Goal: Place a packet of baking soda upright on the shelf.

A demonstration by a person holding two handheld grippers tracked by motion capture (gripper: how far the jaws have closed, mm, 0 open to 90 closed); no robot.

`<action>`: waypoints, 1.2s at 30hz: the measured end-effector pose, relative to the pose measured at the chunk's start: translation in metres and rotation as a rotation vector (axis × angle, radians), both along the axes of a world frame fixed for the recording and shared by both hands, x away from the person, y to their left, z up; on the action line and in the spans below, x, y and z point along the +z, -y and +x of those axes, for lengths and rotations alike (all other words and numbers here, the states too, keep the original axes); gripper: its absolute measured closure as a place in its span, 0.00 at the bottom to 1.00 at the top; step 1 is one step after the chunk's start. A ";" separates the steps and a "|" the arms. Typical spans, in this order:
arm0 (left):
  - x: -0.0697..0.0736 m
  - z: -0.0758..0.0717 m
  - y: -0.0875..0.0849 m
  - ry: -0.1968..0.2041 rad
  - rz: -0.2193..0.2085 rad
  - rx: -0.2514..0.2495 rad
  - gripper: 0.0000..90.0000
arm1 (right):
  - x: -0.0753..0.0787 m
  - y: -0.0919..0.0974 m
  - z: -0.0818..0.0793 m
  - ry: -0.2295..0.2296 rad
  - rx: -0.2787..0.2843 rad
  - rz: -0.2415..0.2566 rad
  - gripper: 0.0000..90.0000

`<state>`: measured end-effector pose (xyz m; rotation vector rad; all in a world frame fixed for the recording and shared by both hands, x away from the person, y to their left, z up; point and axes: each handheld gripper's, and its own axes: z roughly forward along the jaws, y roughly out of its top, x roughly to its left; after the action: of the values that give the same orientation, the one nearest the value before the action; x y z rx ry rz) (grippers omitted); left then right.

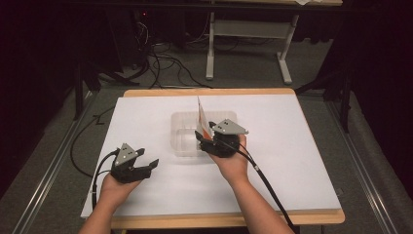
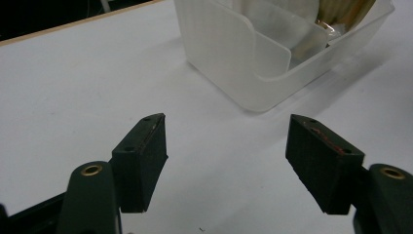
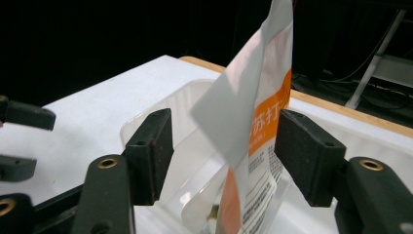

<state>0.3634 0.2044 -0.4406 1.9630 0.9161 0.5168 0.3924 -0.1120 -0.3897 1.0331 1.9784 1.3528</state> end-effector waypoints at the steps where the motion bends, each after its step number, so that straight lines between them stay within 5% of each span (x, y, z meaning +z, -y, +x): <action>1: 0.000 0.000 0.000 0.002 -0.002 0.003 0.35 | -0.001 0.001 -0.003 -0.004 0.000 -0.003 0.43; 12: 0.001 0.000 -0.003 0.008 -0.005 0.011 0.35 | -0.009 0.024 -0.032 -0.052 0.007 -0.001 0.39; 20: 0.001 0.000 -0.005 0.007 -0.008 0.022 0.35 | -0.007 0.065 -0.053 -0.039 -0.033 -0.013 0.38; 28: 0.000 -0.001 -0.005 0.001 0.001 0.023 0.35 | -0.004 0.147 -0.072 -0.016 -0.187 -0.046 0.37; 31: -0.001 -0.002 -0.004 -0.001 0.001 0.026 0.35 | -0.010 0.182 -0.084 -0.019 -0.254 -0.042 0.37; 33: -0.001 -0.002 -0.004 -0.005 0.007 0.023 0.35 | -0.020 0.200 -0.093 -0.008 -0.289 -0.081 0.38; 34: -0.001 -0.001 -0.004 -0.004 0.007 0.022 0.35 | -0.028 0.210 -0.097 -0.018 -0.302 -0.105 0.40; 35: -0.001 -0.001 -0.003 -0.004 0.006 0.023 0.35 | -0.040 0.228 -0.096 -0.084 -0.336 -0.125 0.40; 36: -0.001 -0.001 -0.003 -0.007 0.005 0.022 0.35 | -0.040 0.228 -0.096 -0.084 -0.336 -0.125 0.40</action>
<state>0.3622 0.2069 -0.4415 1.9624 0.9426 0.5264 0.2959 -0.3401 -0.4296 1.3105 1.8189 1.0079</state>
